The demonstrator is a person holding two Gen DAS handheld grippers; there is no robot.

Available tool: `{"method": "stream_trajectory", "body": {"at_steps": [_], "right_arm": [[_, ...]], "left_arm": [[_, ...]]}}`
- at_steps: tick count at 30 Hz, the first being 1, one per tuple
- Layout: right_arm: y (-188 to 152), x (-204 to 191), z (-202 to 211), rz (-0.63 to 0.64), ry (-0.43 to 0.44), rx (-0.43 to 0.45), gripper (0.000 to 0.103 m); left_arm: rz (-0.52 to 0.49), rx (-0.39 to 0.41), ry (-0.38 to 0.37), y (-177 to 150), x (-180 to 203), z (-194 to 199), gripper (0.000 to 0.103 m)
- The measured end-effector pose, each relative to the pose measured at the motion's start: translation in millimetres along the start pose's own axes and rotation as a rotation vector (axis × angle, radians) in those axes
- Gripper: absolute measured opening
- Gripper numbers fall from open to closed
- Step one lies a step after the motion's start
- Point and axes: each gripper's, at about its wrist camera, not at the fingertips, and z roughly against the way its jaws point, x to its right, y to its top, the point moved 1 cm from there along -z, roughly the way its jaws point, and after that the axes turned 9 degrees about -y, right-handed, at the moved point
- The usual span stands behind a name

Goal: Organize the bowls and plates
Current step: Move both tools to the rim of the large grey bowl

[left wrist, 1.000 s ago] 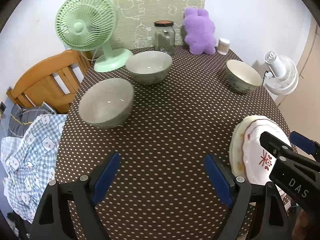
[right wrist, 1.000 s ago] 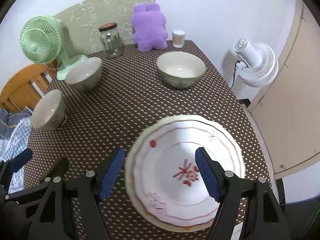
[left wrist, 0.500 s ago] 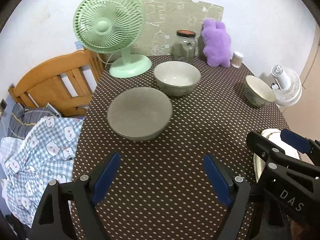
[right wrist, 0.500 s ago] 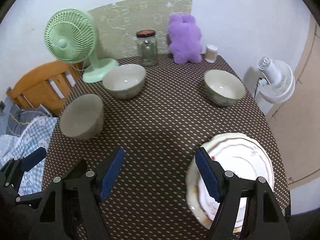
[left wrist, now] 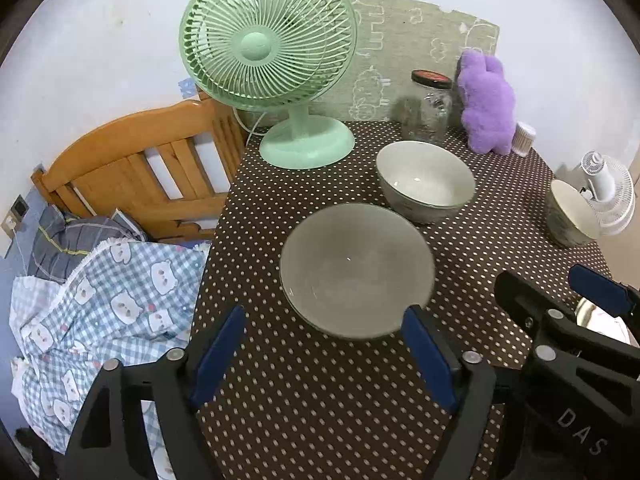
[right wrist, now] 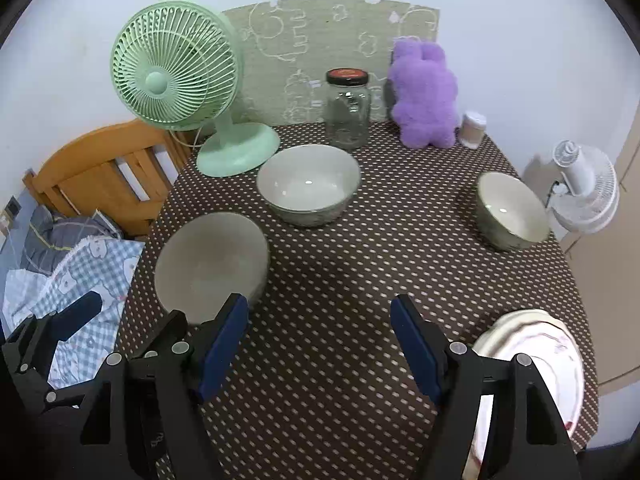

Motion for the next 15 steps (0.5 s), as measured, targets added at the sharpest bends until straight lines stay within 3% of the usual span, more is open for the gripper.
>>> {"method": "stream_trajectory", "body": {"at_steps": [6,10,15], "right_arm": [[12.7,-20.3,-28.7,-0.008,-0.007,-0.038,0.077],[18.9,-30.1,-47.5,-0.001,-0.005,-0.061,0.076],[25.4,-39.9,-71.5,-0.007,0.017,-0.098,0.064]], "left_arm": [[-0.003,-0.028,-0.009,9.3,-14.7,-25.8,0.072],[0.010,-0.053,-0.023,13.8,-23.6,-44.2,0.062],[0.011,-0.085,-0.054,18.6,-29.2,-65.7,0.050]]}}
